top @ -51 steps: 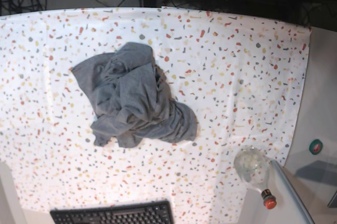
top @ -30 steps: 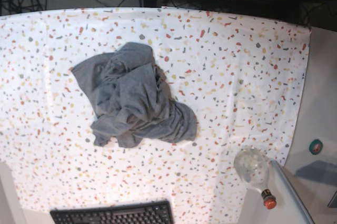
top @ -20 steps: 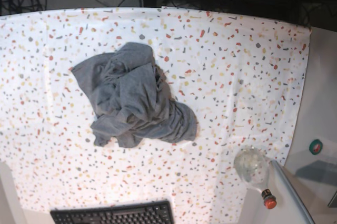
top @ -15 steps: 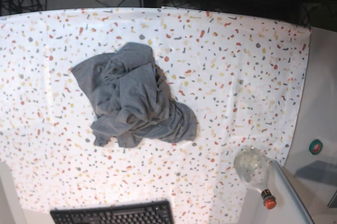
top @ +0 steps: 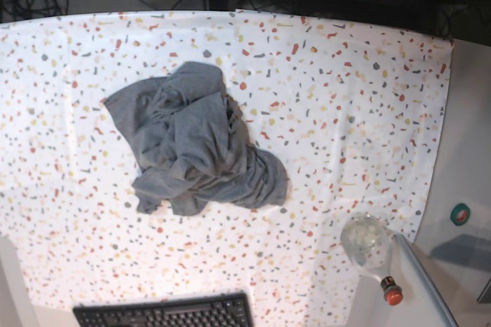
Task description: Layout the t-shirt on the table in an organized manner, then fold the t-shirt properly
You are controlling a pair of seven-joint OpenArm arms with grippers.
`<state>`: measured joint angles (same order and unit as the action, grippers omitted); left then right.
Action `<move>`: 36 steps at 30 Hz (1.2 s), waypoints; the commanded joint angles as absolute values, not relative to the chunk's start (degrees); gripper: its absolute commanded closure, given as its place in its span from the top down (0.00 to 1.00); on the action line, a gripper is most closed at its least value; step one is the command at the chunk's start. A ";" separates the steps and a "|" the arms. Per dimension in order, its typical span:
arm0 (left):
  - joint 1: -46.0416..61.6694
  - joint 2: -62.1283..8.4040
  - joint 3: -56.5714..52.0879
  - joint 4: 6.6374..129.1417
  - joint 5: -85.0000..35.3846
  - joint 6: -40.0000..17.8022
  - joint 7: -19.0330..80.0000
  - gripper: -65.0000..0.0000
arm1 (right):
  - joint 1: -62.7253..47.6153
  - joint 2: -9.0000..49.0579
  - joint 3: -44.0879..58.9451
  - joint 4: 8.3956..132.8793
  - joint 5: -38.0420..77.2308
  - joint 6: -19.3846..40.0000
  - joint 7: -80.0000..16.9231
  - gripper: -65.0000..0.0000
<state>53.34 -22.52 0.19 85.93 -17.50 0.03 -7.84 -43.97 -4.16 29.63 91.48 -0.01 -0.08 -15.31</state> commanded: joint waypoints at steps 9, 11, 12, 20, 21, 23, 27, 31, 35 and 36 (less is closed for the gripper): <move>51.21 -20.79 0.13 101.93 -19.47 0.22 -7.78 0.00 | -35.74 -3.82 24.40 106.59 -0.22 0.13 -15.52 0.00; 49.63 -19.30 -0.22 102.37 -19.47 0.31 -6.99 0.00 | -32.66 -3.82 20.70 108.18 -0.22 0.13 -15.78 0.00; 48.48 -18.42 -0.57 102.46 -19.56 0.48 -4.62 0.00 | -30.90 -3.82 18.86 108.70 -0.22 0.13 -17.10 0.00; 41.80 -10.07 -4.00 103.87 -19.56 0.48 13.76 0.14 | -15.16 0.92 1.54 108.97 -0.13 0.13 -39.34 0.37; 41.80 -9.19 -4.70 104.31 -19.56 0.48 13.49 0.14 | -14.20 1.98 -0.75 108.97 -0.04 0.13 -40.04 0.44; 41.71 -7.34 -6.29 104.66 -19.47 0.48 13.49 0.14 | -13.14 4.53 -6.29 108.97 0.04 0.13 -40.04 0.52; 41.01 -5.76 -9.36 104.57 -19.30 0.48 13.49 0.14 | -10.24 9.01 -17.98 109.05 -0.13 0.13 -40.40 0.52; 40.84 -6.29 -12.26 104.84 -19.03 0.40 13.49 0.14 | -5.49 9.01 -23.52 108.88 -0.22 -0.22 -40.66 0.52; 39.78 -7.08 -18.15 105.36 -19.12 0.31 13.67 0.14 | 1.01 4.70 -23.87 108.44 -0.22 -0.22 -50.33 0.52; 39.69 -7.08 -19.47 105.27 -19.03 0.31 13.67 0.14 | 2.51 4.18 -23.96 107.56 -0.22 -0.22 -52.35 0.52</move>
